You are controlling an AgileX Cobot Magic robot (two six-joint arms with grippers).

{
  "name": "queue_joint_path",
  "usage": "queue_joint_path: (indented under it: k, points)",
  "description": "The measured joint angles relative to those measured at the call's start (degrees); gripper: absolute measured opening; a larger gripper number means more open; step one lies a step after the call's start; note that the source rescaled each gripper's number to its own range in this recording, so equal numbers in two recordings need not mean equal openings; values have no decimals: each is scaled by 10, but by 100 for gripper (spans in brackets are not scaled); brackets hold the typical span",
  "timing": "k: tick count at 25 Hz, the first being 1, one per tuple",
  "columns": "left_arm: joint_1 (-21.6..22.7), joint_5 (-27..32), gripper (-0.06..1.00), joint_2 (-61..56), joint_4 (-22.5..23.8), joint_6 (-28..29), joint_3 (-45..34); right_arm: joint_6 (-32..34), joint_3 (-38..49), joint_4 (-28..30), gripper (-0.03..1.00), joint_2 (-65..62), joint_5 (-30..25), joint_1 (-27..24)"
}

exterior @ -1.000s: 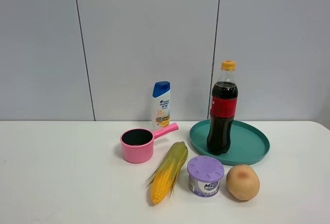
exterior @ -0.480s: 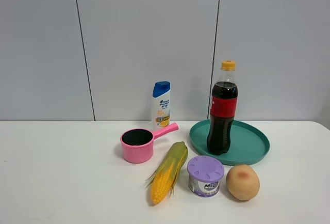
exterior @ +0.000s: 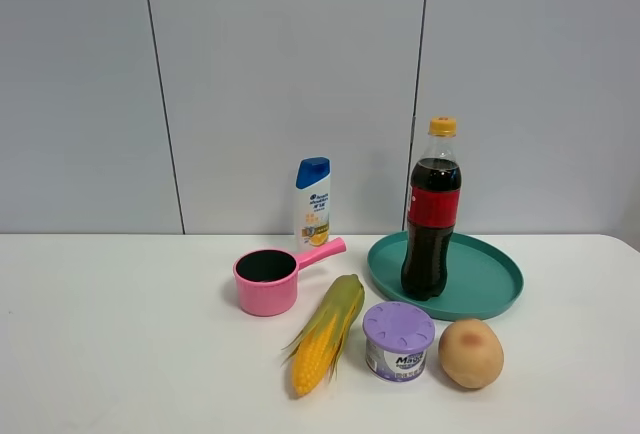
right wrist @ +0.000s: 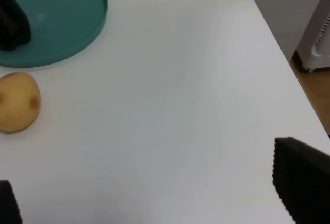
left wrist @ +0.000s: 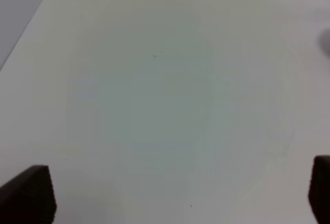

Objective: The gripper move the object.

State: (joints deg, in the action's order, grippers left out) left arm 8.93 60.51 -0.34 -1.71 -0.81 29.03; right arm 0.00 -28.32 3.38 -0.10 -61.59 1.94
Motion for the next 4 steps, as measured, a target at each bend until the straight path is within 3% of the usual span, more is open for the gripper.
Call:
queue_joint_path:
  k: [4]
  points:
    - [0,0,99,0,0,0,0,0,0,0,100,0,0,0]
